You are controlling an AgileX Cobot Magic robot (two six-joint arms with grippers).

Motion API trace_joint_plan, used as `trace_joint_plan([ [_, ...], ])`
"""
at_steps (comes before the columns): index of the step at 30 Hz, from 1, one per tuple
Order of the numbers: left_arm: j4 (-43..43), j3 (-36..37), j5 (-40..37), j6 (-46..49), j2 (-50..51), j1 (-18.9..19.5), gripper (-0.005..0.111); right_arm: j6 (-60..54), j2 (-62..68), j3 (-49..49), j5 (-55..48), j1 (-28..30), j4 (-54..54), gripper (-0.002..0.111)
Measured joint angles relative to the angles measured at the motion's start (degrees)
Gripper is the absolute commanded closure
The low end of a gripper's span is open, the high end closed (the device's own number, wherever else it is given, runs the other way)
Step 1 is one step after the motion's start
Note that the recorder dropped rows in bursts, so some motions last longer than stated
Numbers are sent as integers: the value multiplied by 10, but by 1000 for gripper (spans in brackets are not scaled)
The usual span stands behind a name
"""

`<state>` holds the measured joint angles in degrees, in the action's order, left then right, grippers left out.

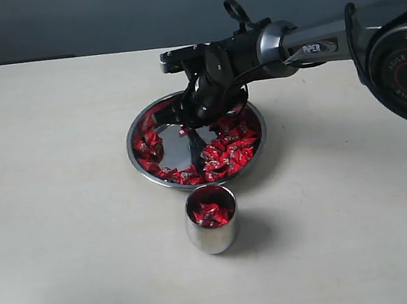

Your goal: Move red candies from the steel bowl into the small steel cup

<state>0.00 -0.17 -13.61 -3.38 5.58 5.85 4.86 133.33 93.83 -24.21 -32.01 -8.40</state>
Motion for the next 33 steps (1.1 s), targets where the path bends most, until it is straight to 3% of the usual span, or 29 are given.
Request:
trace_joint_plan([
  [12,0,0,0,0,0,0,106,0,-98,-38,-75,-17,20,109],
  [18,0,0,0,0,0,0,106,-1,-172,-107,-7,-36,32,109],
  [24,0,0,0,0,0,0,106,-1,-144,-110,75,-31,37,109],
  [27,0,0,0,0,0,0,106,-1,-109,-87,81,-30,37,99],
  [28,0,0,0,0,0,0,106,-1,-97,-74,77,-30,37,88],
  [30,0,0,0,0,0,0,106,-1,-68,-36,62,-30,37,76],
  [33,0,0,0,0,0,0,106,-1,-47,4,48,-30,37,71],
])
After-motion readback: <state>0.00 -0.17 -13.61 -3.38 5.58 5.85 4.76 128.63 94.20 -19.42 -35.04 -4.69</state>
